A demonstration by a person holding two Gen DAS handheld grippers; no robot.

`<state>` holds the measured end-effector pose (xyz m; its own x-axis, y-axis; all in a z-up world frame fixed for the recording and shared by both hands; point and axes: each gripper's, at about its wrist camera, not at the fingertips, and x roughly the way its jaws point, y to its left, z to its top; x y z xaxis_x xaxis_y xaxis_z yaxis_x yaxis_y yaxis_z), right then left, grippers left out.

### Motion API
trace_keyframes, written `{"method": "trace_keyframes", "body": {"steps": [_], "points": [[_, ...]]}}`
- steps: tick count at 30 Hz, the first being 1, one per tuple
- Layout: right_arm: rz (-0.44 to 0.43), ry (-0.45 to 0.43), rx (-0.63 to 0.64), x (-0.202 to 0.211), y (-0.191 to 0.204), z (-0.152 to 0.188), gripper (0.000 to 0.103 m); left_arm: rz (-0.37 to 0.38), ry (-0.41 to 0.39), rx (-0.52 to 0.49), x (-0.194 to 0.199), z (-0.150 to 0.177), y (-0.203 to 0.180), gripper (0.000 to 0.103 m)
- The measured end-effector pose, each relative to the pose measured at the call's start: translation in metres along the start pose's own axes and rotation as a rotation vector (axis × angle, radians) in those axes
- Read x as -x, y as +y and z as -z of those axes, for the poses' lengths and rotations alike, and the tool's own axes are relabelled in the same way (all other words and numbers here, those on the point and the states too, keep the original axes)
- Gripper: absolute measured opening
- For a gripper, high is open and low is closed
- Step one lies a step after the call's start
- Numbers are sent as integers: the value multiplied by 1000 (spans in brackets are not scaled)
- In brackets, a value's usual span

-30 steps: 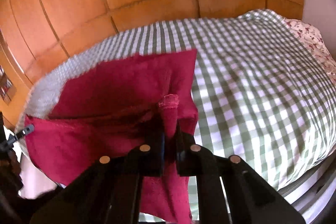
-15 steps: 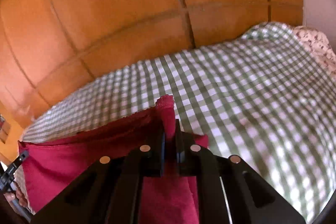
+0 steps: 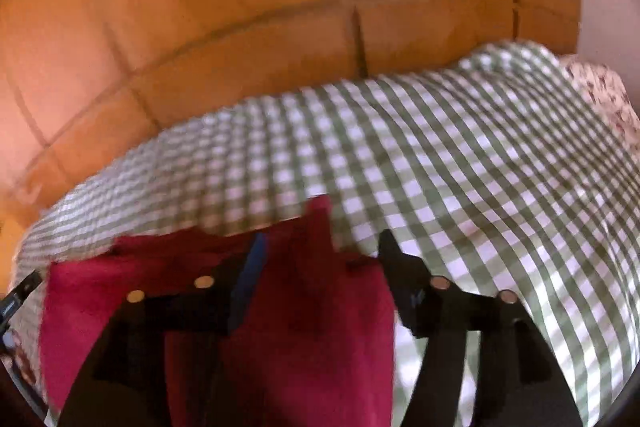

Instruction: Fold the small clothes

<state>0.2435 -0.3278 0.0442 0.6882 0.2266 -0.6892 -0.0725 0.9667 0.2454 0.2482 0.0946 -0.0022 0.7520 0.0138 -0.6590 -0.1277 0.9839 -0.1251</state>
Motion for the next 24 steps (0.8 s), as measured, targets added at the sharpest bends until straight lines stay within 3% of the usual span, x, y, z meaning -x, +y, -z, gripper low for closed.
{"method": "trace_keyframes", "body": {"steps": [3,6,9,11,14,18,22,24], "points": [[-104,17,60,27,23,26,66,64,-45,-59,30,24,-18,51],[-172,67,99,43,40,65,71,94,-2,-132,28,54,-37,51],[-117,132,75,36,35,95,77,40,145,-134,-9,75,-40,52],[-24,173,30,25,17,106,74,25,134,-129,-9,75,-41,52],[-63,133,-43,46,6,103,72,69,107,-101,12,69,-47,53],[-107,81,6,76,22,102,75,198,31,-154,50,79,-74,66],[-65,121,93,67,37,114,75,263,105,-238,48,109,-109,68],[-3,224,13,43,17,130,72,217,171,-276,30,125,-121,68]]}}
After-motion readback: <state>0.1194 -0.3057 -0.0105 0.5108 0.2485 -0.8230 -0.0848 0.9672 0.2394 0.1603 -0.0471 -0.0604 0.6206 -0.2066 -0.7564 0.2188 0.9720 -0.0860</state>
